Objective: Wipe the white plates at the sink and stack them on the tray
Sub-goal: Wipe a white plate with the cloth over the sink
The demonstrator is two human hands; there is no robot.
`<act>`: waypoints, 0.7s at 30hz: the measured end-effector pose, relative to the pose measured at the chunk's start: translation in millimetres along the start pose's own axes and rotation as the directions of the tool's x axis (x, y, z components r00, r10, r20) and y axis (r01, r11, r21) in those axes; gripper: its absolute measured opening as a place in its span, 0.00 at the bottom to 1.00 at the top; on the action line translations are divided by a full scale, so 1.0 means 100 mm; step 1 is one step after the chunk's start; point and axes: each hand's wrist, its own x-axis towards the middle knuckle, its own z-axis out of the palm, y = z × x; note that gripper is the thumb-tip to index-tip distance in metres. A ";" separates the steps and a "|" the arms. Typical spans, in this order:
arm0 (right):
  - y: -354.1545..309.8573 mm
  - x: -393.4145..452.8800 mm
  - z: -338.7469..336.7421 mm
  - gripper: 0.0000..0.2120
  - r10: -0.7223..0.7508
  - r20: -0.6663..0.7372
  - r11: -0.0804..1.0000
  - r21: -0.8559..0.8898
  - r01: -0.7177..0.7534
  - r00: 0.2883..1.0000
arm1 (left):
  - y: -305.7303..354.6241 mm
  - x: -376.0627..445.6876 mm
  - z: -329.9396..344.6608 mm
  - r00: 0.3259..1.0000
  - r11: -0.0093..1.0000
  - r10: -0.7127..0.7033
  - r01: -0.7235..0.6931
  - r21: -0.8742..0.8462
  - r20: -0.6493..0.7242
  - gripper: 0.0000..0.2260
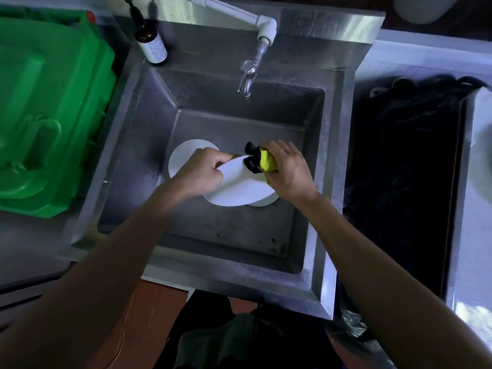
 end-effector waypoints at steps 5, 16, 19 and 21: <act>-0.02 -0.11 0.01 0.20 -0.042 -0.096 0.999 -0.038 0.039 0.995 | -0.10 -0.15 0.21 0.957 0.992 -0.004 -0.032 -0.121 -0.290 0.24; -0.04 -0.26 0.05 0.23 -0.135 -0.244 0.986 -0.124 0.107 0.960 | -0.09 -0.22 0.44 0.759 -0.041 -0.553 0.388 -0.921 0.345 0.30; -0.05 -0.31 0.09 0.22 -0.181 -0.263 0.980 -0.127 0.152 0.948 | 0.05 -0.11 0.43 0.745 -0.124 -0.592 0.294 -0.948 0.308 0.16; -0.04 -0.35 0.12 0.22 -0.200 -0.250 0.977 -0.125 0.174 0.947 | 0.07 -0.09 0.44 0.748 -0.182 -0.597 0.227 -0.957 0.291 0.09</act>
